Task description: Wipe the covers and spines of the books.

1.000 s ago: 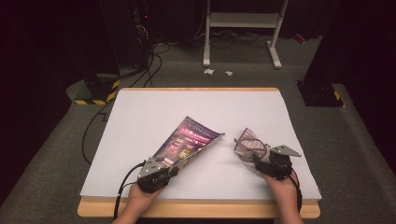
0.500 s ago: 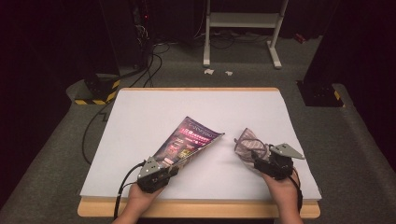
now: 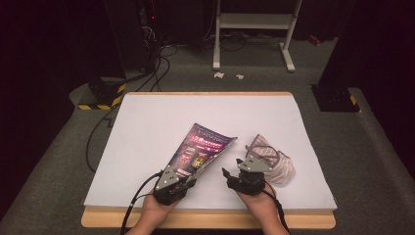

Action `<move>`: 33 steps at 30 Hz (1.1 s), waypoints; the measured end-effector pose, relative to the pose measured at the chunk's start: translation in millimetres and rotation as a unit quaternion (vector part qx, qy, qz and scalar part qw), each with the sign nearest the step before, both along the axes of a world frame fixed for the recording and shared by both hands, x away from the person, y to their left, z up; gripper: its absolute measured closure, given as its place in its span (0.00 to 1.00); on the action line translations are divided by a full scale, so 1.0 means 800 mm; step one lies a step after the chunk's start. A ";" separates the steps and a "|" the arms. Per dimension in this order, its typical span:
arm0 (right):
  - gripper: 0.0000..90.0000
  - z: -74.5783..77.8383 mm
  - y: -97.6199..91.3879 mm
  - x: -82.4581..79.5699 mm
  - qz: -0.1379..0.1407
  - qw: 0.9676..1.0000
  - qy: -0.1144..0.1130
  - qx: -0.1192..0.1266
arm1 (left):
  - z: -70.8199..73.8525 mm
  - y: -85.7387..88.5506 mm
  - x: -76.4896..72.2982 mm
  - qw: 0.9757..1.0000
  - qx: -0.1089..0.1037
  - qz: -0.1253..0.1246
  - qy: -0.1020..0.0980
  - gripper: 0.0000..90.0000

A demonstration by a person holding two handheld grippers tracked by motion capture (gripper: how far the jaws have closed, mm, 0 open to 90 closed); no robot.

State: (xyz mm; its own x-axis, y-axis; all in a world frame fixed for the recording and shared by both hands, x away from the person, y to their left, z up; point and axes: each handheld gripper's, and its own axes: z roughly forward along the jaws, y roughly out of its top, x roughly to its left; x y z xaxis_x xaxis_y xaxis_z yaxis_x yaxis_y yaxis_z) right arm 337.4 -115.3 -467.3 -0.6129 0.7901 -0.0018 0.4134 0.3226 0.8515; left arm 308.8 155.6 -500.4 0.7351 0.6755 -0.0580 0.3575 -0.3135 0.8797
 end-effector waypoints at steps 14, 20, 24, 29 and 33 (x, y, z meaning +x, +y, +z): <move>0.41 -0.022 0.017 0.004 0.006 0.999 0.031 -0.008 | 0.014 -0.014 -0.011 0.995 -0.060 -0.074 -0.001 0.48; 0.41 -0.026 0.015 0.004 0.004 0.999 0.035 -0.013 | 0.022 -0.005 -0.009 0.993 -0.091 -0.071 0.001 0.42; 0.42 -0.031 0.012 0.005 0.003 0.999 0.041 -0.016 | 0.025 0.006 -0.005 0.994 -0.096 -0.054 -0.004 0.42; 0.42 -0.034 0.010 0.006 0.002 0.999 0.045 -0.021 | 0.020 0.025 0.008 0.996 -0.084 -0.015 -0.003 0.41; 0.43 -0.035 0.009 0.006 0.001 0.999 0.045 -0.023 | 0.015 0.042 0.019 0.998 -0.063 0.023 0.001 0.42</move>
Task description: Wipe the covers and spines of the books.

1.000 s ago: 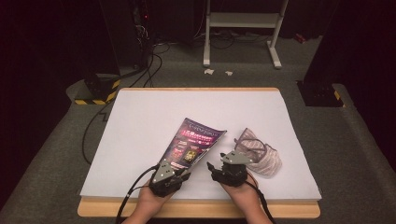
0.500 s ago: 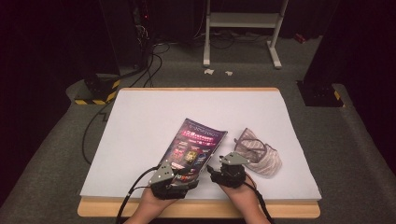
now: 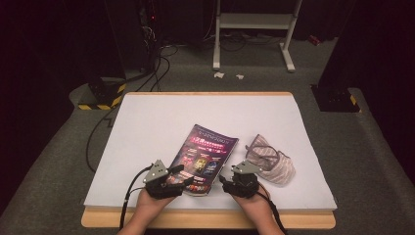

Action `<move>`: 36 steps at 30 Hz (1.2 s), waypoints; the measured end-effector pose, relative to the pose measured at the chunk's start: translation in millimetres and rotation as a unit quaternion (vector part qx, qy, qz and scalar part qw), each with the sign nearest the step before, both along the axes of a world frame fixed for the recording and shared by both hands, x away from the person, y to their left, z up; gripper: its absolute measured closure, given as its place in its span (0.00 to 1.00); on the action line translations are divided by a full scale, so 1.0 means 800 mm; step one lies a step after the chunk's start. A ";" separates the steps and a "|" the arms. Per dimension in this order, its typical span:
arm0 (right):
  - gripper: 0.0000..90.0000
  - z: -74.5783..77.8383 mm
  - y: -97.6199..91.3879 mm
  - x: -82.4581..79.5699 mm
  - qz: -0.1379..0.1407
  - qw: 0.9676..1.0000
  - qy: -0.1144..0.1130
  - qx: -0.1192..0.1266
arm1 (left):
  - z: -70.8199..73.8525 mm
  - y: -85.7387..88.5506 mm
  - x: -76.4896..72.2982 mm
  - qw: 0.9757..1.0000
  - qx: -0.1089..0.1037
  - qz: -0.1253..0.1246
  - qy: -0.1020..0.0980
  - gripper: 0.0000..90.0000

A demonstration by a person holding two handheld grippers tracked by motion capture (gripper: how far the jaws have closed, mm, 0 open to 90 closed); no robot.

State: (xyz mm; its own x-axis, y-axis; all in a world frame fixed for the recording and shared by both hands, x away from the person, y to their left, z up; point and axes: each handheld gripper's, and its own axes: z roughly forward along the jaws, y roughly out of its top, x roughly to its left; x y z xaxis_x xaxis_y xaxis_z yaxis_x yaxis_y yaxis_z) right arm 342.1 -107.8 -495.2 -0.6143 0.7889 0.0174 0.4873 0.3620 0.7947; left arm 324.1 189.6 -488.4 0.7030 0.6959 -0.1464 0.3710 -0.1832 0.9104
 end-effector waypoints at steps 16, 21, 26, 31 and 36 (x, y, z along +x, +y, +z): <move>0.44 0.002 -0.014 0.001 -0.012 1.000 0.000 0.010 | -0.020 0.034 0.029 0.989 0.081 0.077 0.098 0.48; 0.44 -0.001 -0.011 0.002 -0.006 1.000 0.014 0.009 | -0.025 0.031 0.031 0.987 0.083 0.066 0.117 0.51; 0.44 -0.003 -0.012 0.005 -0.009 1.000 0.023 0.007 | -0.024 0.027 0.026 0.988 0.081 0.049 0.121 0.56; 0.44 -0.005 -0.023 0.010 -0.021 0.999 0.041 0.012 | -0.025 0.010 0.014 0.989 0.085 0.017 0.117 0.56; 0.43 -0.010 -0.036 0.017 -0.030 0.997 0.073 0.019 | -0.025 -0.014 0.003 0.990 0.088 -0.020 0.112 0.56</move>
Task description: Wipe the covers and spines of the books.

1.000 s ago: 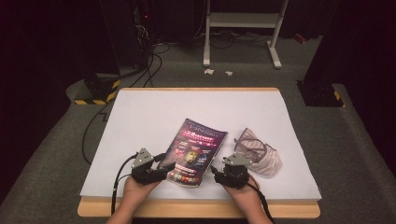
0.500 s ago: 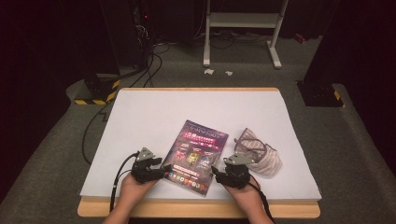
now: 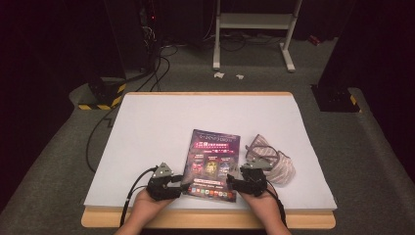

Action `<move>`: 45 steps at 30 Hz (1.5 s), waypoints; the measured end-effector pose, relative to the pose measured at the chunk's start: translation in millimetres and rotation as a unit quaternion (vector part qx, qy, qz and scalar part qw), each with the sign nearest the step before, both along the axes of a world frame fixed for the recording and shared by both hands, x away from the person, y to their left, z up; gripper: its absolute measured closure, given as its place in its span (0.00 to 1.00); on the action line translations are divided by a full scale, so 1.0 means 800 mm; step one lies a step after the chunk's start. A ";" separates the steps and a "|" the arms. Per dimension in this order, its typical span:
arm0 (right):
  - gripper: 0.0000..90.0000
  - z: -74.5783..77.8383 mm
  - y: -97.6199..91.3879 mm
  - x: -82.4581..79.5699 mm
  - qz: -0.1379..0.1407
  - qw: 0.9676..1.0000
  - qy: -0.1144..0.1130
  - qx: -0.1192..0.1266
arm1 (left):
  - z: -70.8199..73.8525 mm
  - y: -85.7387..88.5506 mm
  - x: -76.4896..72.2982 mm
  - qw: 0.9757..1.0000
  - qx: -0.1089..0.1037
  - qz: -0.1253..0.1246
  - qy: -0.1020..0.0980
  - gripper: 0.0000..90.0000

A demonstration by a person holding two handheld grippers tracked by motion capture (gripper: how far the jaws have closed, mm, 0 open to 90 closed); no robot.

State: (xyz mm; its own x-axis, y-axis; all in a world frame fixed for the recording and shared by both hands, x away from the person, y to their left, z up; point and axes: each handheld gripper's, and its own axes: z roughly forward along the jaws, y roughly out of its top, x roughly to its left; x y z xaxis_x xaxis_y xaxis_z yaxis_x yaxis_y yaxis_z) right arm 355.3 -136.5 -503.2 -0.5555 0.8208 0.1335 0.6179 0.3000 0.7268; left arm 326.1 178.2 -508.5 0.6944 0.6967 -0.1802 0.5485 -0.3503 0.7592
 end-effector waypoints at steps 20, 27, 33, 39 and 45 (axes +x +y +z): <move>0.49 0.000 0.019 0.015 -0.014 1.000 -0.004 -0.010 | -0.005 0.008 0.002 0.999 -0.015 0.029 -0.012 0.62; 0.49 -0.001 0.021 0.015 -0.014 1.000 -0.006 -0.010 | -0.006 0.008 0.002 0.999 -0.014 0.033 -0.021 0.62; 0.49 -0.002 0.019 0.015 -0.007 1.000 -0.010 -0.011 | -0.006 0.009 0.002 0.999 -0.016 0.034 -0.018 0.62; 0.47 0.000 0.017 0.010 -0.008 0.999 -0.027 -0.022 | -0.006 0.009 0.002 0.999 -0.018 0.033 -0.015 0.62; 0.48 0.005 0.012 0.004 0.002 0.998 -0.053 -0.025 | -0.005 0.007 0.002 0.999 -0.012 0.033 -0.018 0.60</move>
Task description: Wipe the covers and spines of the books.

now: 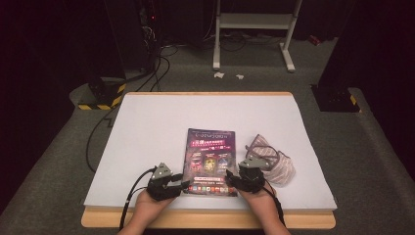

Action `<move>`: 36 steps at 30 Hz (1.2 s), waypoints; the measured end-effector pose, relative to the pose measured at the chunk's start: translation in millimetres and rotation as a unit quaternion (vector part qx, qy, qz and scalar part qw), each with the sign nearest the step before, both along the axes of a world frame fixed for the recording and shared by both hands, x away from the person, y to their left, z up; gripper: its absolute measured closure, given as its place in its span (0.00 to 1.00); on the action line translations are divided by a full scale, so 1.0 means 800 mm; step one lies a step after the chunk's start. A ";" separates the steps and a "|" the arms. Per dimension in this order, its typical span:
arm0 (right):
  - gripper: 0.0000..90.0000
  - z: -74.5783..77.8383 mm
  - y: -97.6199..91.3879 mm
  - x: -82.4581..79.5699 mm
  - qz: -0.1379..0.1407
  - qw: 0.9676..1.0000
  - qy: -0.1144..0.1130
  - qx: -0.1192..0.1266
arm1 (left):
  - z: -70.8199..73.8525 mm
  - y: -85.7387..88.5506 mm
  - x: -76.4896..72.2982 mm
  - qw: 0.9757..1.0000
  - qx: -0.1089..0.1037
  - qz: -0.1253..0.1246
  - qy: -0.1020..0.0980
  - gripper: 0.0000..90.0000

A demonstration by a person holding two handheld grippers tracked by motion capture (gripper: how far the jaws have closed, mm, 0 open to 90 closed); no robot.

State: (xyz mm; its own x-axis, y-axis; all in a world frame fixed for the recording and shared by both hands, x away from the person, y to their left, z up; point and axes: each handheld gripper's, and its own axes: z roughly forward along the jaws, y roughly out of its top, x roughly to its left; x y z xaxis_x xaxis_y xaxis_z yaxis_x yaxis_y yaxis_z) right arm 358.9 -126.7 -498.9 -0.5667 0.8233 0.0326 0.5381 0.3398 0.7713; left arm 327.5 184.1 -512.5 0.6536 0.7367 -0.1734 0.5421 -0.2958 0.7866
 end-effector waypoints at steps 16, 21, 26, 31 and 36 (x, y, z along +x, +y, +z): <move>0.29 0.010 -0.001 -0.008 0.033 0.999 -0.025 -0.001 | 0.002 -0.004 -0.002 1.000 0.010 -0.004 -0.006 0.55; 0.29 0.024 -0.011 -0.010 0.032 0.999 -0.039 0.014 | 0.004 -0.005 -0.004 1.000 0.017 -0.007 -0.004 0.56; 0.29 0.034 -0.027 -0.009 0.018 0.998 -0.052 0.015 | 0.004 -0.006 -0.006 1.000 0.018 -0.014 -0.002 0.59; 0.31 0.045 -0.044 -0.008 0.010 0.997 -0.069 0.022 | 0.005 -0.005 -0.005 1.000 0.010 -0.018 -0.002 0.58; 0.30 0.059 -0.063 -0.007 -0.004 0.997 -0.075 0.024 | 0.010 0.003 -0.004 0.999 0.021 0.000 -0.034 0.52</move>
State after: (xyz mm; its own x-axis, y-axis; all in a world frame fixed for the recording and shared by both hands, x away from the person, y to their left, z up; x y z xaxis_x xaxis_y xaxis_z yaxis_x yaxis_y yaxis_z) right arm 353.3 -176.9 -451.7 -0.5612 0.8276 -0.0119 0.4183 0.2960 0.8587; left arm 324.6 186.4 -504.5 0.6632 0.7421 -0.0977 0.4883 -0.3300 0.8079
